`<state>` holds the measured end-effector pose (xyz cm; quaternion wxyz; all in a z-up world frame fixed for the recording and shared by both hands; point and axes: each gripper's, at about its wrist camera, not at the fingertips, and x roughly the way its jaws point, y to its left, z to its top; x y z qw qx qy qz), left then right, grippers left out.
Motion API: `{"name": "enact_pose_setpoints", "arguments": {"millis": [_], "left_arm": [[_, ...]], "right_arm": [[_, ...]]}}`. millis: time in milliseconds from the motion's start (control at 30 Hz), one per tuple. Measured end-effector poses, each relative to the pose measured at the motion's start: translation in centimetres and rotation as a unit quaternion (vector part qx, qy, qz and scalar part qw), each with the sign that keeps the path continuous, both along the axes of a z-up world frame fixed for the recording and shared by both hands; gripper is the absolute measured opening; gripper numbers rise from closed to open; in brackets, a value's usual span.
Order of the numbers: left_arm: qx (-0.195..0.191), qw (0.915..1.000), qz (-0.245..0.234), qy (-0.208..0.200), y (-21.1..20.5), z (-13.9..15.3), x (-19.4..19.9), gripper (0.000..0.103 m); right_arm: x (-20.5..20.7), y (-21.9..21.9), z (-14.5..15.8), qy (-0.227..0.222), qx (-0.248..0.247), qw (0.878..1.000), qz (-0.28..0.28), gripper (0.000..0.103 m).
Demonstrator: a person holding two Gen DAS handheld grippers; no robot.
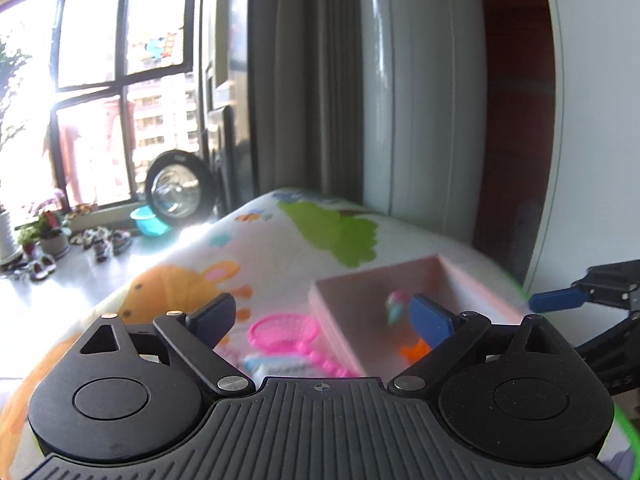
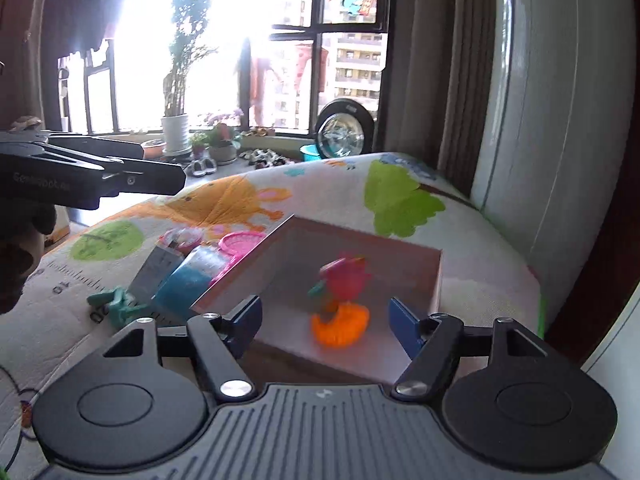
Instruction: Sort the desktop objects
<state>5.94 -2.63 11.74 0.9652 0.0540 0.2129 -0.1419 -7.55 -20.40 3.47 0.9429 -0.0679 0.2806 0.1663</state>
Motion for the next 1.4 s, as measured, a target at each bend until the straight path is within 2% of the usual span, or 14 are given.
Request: {"name": "enact_pose_setpoints", "arguments": {"millis": [167, 300, 333, 367, 433, 500, 633, 733, 833, 933, 1067, 1133, 1233, 1400], "left_arm": [[0.029, 0.9967, 0.024, 0.071, 3.0, -5.9, -2.2, 0.097], [0.039, 0.9945, 0.051, 0.083, 4.4, -8.5, -3.6, 0.1], [0.036, 0.9941, 0.059, 0.083, 5.0, -8.9, -3.9, 0.1], [0.031, 0.9939, 0.064, 0.084, 5.4, -9.1, -4.1, 0.1], [0.015, 0.9937, 0.072, 0.084, 6.3, -9.1, -4.4, 0.1], [-0.001, 0.9932, 0.079, 0.085, 7.1, -9.0, -4.7, 0.1], [-0.028, 0.9925, 0.076, 0.091, 7.9, -9.1, -5.0, 0.1], [-0.041, 0.9928, 0.069, 0.089, 8.2, -9.2, -5.5, 0.1], [-0.054, 0.9919, 0.073, 0.089, 9.0, -9.3, -5.8, 0.1], [-0.069, 0.9903, 0.078, 0.092, 9.9, -9.2, -5.8, 0.101], [-0.081, 0.9899, 0.074, 0.09, 10.1, -9.0, -5.9, 0.101], [-0.079, 0.9902, 0.069, 0.092, 9.8, -8.9, -6.0, 0.101], [-0.076, 0.9909, 0.06, 0.093, 9.3, -8.8, -6.2, 0.102], [-0.077, 0.9919, 0.039, 0.093, 7.7, -8.0, -5.8, 0.102]], "right_arm": [[-0.4, 2.3, -1.2, 0.029, -0.01, 0.999, 0.026, 0.071], [2.8, 4.0, 1.2, 0.04, 0.011, 0.999, 0.025, 0.071], [3.9, 4.7, 1.7, 0.046, 0.011, 0.998, 0.028, 0.065], [5.2, 5.7, 2.0, 0.056, 0.01, 0.998, 0.033, 0.047], [8.0, 7.8, 2.1, 0.087, 0.011, 0.995, 0.044, 0.035], [10.7, 10.3, 1.9, 0.098, -0.006, 0.994, 0.045, 0.031], [17.0, 15.4, -0.2, 0.085, -0.089, 0.992, 0.006, 0.029], [21.2, 17.4, -2.1, 0.122, -0.117, 0.985, -0.018, 0.028], [22.9, 19.2, -3.9, 0.16, -0.135, 0.978, -0.023, 0.028], [22.7, 20.1, -4.9, 0.217, -0.089, 0.972, -0.021, 0.026], [20.9, 21.0, -4.7, 0.279, 0.002, 0.96, 0.026, 0.025], [18.9, 21.0, -3.4, 0.254, 0.017, 0.966, 0.048, 0.025], [14.8, 19.2, -0.6, 0.163, 0.0, 0.985, 0.064, 0.025], [7.8, 11.7, 2.5, 0.053, -0.02, 0.998, 0.04, 0.038]]}}
